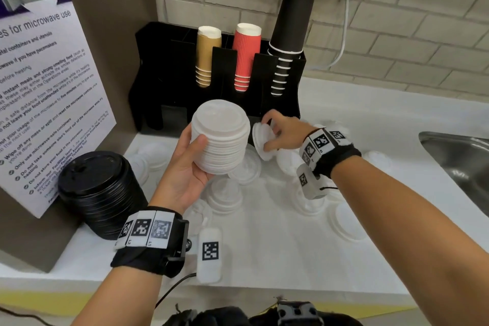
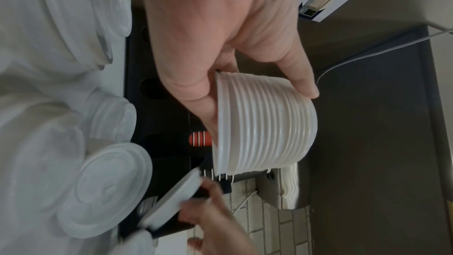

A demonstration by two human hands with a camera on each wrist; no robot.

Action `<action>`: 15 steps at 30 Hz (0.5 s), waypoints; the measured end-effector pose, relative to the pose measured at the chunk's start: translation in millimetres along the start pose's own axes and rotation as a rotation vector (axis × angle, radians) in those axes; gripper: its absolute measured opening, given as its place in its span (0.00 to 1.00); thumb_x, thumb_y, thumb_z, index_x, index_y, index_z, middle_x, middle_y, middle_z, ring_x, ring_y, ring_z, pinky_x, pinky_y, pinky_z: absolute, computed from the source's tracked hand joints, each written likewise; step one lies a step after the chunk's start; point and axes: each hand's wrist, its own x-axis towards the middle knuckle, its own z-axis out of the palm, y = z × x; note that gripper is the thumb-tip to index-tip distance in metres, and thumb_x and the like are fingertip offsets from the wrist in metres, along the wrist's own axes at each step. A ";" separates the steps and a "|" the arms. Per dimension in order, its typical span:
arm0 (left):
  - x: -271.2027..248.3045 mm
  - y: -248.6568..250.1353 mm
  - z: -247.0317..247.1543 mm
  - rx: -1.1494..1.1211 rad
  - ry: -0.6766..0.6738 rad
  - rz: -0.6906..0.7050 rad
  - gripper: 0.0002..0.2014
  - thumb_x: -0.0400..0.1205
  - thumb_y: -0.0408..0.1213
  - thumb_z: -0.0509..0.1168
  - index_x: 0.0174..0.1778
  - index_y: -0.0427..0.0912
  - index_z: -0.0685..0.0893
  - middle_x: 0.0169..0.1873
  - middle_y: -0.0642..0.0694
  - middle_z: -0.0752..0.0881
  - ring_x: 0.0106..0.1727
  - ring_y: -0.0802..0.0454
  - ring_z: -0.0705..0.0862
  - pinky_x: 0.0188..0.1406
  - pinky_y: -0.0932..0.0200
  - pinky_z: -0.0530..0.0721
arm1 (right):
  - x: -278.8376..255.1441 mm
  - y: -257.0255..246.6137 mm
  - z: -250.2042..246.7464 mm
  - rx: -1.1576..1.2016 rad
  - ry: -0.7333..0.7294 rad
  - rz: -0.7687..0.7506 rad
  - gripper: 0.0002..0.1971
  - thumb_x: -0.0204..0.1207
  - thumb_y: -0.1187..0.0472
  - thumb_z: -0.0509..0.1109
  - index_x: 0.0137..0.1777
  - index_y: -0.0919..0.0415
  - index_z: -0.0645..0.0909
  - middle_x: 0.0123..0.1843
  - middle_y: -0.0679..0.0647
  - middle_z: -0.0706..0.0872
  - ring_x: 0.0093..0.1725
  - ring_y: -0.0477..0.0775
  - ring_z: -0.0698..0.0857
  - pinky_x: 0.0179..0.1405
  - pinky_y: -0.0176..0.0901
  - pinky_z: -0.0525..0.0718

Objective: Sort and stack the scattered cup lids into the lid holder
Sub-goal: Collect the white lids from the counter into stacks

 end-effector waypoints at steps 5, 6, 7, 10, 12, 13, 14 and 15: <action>1.8 -8.2 8.6 -0.016 -0.001 -0.023 0.54 0.54 0.52 0.87 0.77 0.49 0.72 0.66 0.47 0.85 0.67 0.46 0.84 0.56 0.47 0.89 | -38.3 -16.2 -17.8 0.738 0.302 -0.132 0.27 0.68 0.62 0.76 0.60 0.45 0.66 0.49 0.53 0.79 0.49 0.49 0.81 0.47 0.40 0.79; 2.1 -10.1 9.8 -0.012 -0.004 -0.026 0.53 0.54 0.52 0.87 0.77 0.49 0.73 0.66 0.48 0.85 0.66 0.47 0.85 0.55 0.48 0.89 | -48.7 -18.9 -18.4 0.844 0.340 -0.152 0.27 0.65 0.60 0.74 0.60 0.43 0.67 0.50 0.55 0.80 0.49 0.50 0.82 0.47 0.40 0.80; 2.3 -12.2 11.3 -0.008 -0.007 -0.031 0.53 0.54 0.52 0.87 0.76 0.49 0.73 0.65 0.48 0.85 0.66 0.47 0.85 0.53 0.49 0.89 | -59.7 -20.8 -17.5 0.935 0.356 -0.185 0.27 0.61 0.58 0.73 0.59 0.41 0.67 0.51 0.56 0.80 0.49 0.50 0.83 0.47 0.41 0.81; 3.3 -20.6 17.1 -0.015 -0.019 -0.064 0.53 0.54 0.51 0.88 0.76 0.50 0.74 0.65 0.47 0.86 0.65 0.48 0.85 0.51 0.53 0.89 | -91.2 -23.2 -8.5 1.056 0.364 -0.300 0.29 0.58 0.59 0.70 0.61 0.40 0.69 0.51 0.55 0.79 0.45 0.48 0.85 0.45 0.39 0.84; 4.1 -26.2 20.9 -0.003 -0.032 -0.083 0.53 0.54 0.51 0.87 0.76 0.50 0.73 0.65 0.47 0.86 0.65 0.48 0.86 0.51 0.54 0.89 | -108.2 -26.7 -0.6 1.007 0.372 -0.333 0.30 0.59 0.59 0.71 0.61 0.40 0.70 0.53 0.54 0.79 0.46 0.46 0.84 0.44 0.37 0.84; 4.1 -28.6 22.7 0.013 -0.037 -0.092 0.53 0.55 0.51 0.87 0.77 0.50 0.73 0.65 0.48 0.86 0.65 0.48 0.86 0.51 0.54 0.88 | -114.8 -28.6 3.3 0.963 0.381 -0.332 0.30 0.59 0.58 0.72 0.62 0.39 0.70 0.54 0.54 0.79 0.47 0.45 0.84 0.44 0.37 0.84; 4.0 -30.8 24.4 0.033 -0.042 -0.101 0.51 0.56 0.50 0.87 0.77 0.51 0.73 0.66 0.47 0.86 0.65 0.48 0.86 0.52 0.54 0.88 | -120.3 -30.6 6.1 0.921 0.392 -0.324 0.30 0.59 0.56 0.72 0.62 0.39 0.70 0.55 0.53 0.78 0.48 0.43 0.83 0.44 0.37 0.84; 4.0 -33.2 25.3 0.055 -0.047 -0.110 0.47 0.60 0.48 0.85 0.76 0.52 0.73 0.66 0.47 0.85 0.64 0.48 0.86 0.52 0.54 0.89 | -124.8 -32.6 8.4 0.881 0.401 -0.310 0.30 0.59 0.55 0.73 0.61 0.37 0.70 0.56 0.52 0.79 0.49 0.42 0.82 0.44 0.38 0.84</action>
